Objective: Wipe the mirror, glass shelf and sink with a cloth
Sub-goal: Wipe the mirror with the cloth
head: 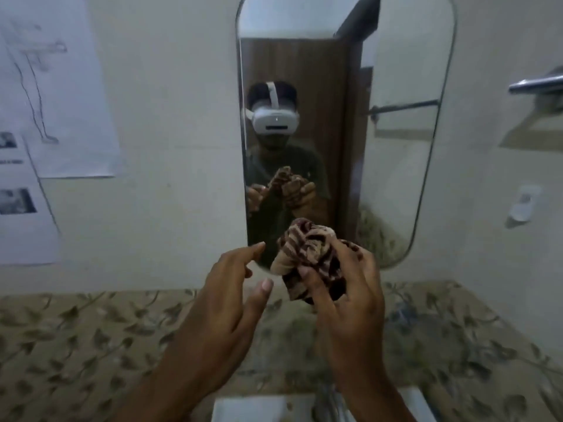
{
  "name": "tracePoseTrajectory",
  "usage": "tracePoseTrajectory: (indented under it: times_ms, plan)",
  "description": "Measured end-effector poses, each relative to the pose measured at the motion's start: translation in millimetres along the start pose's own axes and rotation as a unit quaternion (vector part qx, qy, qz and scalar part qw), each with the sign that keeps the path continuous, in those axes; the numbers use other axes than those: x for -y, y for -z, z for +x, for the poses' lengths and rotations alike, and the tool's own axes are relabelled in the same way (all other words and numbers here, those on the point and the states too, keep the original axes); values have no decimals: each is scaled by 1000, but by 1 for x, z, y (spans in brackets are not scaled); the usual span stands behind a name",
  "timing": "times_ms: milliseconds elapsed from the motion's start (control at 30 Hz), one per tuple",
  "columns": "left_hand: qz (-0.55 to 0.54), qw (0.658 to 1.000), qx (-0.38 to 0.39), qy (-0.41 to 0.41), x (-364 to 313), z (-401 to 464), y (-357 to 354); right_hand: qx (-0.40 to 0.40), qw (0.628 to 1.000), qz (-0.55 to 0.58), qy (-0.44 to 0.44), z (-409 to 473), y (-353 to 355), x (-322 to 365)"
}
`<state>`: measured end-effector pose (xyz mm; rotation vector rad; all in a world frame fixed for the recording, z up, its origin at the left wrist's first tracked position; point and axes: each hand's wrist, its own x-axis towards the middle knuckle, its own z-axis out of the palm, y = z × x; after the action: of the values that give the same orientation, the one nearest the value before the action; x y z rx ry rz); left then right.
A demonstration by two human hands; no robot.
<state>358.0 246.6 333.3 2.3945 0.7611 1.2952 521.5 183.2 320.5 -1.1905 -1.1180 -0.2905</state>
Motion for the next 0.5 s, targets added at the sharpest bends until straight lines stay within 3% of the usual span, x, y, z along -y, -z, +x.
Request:
tracePoseTrajectory:
  times_ms: [500]
  plan:
    - [29,998,-16,-59,-53,122,-52,-88,982,-126,110,141,20,-44]
